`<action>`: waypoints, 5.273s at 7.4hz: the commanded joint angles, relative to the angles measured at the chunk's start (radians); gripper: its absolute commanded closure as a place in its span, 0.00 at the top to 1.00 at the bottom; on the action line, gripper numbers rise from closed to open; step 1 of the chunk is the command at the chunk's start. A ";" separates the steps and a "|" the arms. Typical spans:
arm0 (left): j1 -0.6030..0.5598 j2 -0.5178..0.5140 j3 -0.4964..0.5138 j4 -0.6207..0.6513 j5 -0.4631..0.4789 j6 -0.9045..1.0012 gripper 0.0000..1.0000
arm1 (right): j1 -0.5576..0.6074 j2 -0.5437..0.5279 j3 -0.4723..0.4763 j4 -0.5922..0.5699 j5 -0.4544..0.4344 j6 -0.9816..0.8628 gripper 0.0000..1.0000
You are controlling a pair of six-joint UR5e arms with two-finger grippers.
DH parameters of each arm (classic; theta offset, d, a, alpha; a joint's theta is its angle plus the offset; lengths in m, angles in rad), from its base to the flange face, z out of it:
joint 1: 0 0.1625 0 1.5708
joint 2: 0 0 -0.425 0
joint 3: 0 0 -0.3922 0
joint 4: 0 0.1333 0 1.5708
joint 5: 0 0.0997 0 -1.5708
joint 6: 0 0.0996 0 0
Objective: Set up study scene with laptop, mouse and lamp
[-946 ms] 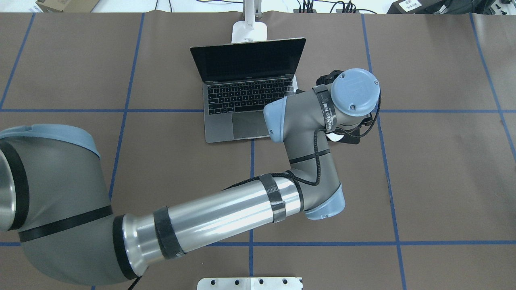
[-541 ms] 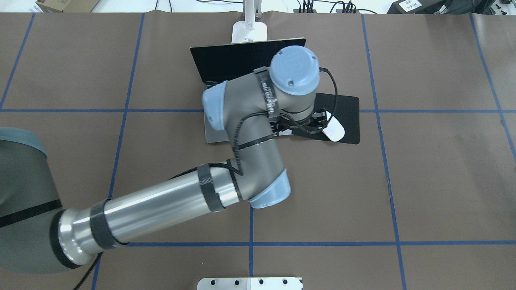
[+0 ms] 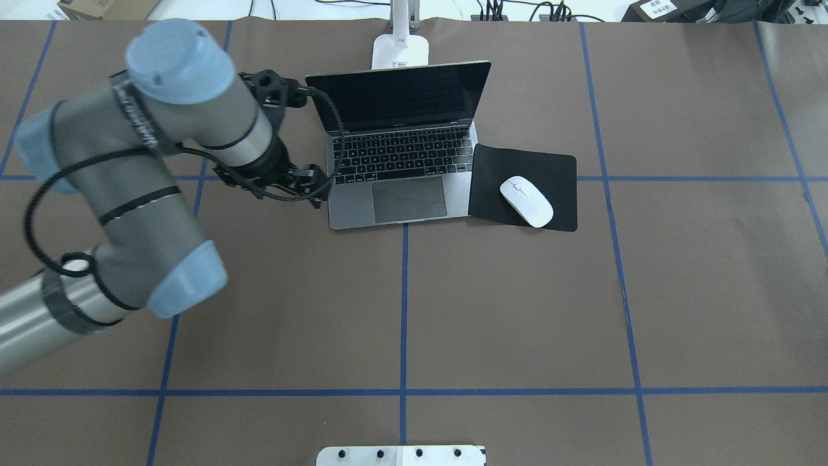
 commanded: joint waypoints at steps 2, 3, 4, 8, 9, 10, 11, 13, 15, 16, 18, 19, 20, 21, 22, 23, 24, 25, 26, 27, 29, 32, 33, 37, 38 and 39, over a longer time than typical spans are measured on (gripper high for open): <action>-0.301 0.374 -0.117 0.020 -0.141 0.520 1.00 | 0.031 -0.031 0.002 0.089 0.005 0.005 1.00; -0.433 0.457 -0.094 0.023 -0.170 0.693 1.00 | 0.065 -0.040 0.002 0.091 0.065 0.005 1.00; -0.553 0.523 -0.044 0.023 -0.198 0.838 1.00 | 0.083 -0.049 0.002 0.093 0.099 0.005 1.00; -0.885 0.661 0.211 0.000 -0.201 1.234 1.00 | 0.083 -0.054 0.004 0.093 0.100 0.003 1.00; -0.917 0.674 0.217 -0.024 -0.190 1.232 1.00 | 0.083 -0.053 0.004 0.093 0.100 0.003 1.00; -0.931 0.668 0.208 -0.018 -0.198 1.223 1.00 | 0.083 -0.053 0.004 0.094 0.100 0.003 1.00; -0.934 0.650 0.205 -0.009 -0.203 1.218 1.00 | 0.083 -0.053 0.005 0.094 0.100 0.003 1.00; -0.934 0.642 0.160 -0.010 -0.236 1.022 1.00 | 0.083 -0.053 0.005 0.094 0.100 0.003 1.00; -0.933 0.647 0.141 -0.018 -0.259 0.933 1.00 | 0.083 -0.053 0.007 0.094 0.100 0.005 1.00; -0.933 0.653 0.154 -0.027 -0.293 0.939 1.00 | 0.083 -0.053 0.007 0.094 0.100 0.005 1.00; -0.933 0.653 0.148 -0.059 -0.293 0.941 1.00 | 0.083 -0.046 0.018 0.097 0.097 0.002 1.00; -0.933 0.655 0.150 -0.073 -0.295 0.941 1.00 | 0.083 -0.046 0.016 0.097 0.097 0.000 1.00; -0.933 0.655 0.144 -0.073 -0.295 0.941 1.00 | 0.083 -0.045 0.016 0.097 0.095 -0.002 1.00; -0.933 0.655 0.151 -0.073 -0.295 0.942 1.00 | 0.083 -0.046 0.016 0.097 0.095 -0.002 1.00; -0.933 0.656 0.151 -0.073 -0.295 0.941 1.00 | 0.083 -0.045 0.018 0.097 0.097 -0.008 1.00; -0.933 0.656 0.151 -0.073 -0.295 0.941 1.00 | 0.083 -0.045 0.015 0.103 0.095 -0.006 1.00; -0.933 0.658 0.151 -0.073 -0.295 0.941 1.00 | 0.083 -0.051 0.015 0.144 0.097 -0.002 1.00; -0.933 0.658 0.151 -0.073 -0.295 0.941 1.00 | 0.083 -0.054 0.005 0.180 0.097 0.000 1.00; -0.933 0.659 0.150 -0.073 -0.295 0.941 1.00 | 0.083 -0.054 0.004 0.180 0.097 0.000 1.00; -0.933 0.659 0.148 -0.073 -0.295 0.941 1.00 | 0.083 -0.054 0.002 0.182 0.097 0.000 1.00; -0.933 0.661 0.145 -0.073 -0.295 0.941 1.00 | 0.082 -0.054 0.002 0.182 0.097 0.000 1.00; -0.933 0.662 0.148 -0.073 -0.295 0.941 1.00 | 0.082 -0.054 0.004 0.182 0.097 -0.002 1.00; -0.933 0.662 0.148 -0.073 -0.295 0.941 1.00 | 0.082 -0.054 0.004 0.182 0.097 0.000 1.00; -0.933 0.662 0.148 -0.073 -0.295 0.941 1.00 | 0.082 -0.054 0.002 0.182 0.100 0.002 1.00; -0.933 0.662 0.148 -0.072 -0.295 0.941 1.00 | 0.082 -0.054 0.004 0.182 0.101 0.002 1.00; -0.933 0.662 0.148 -0.072 -0.295 0.941 1.00 | 0.082 -0.054 0.004 0.183 0.100 0.000 1.00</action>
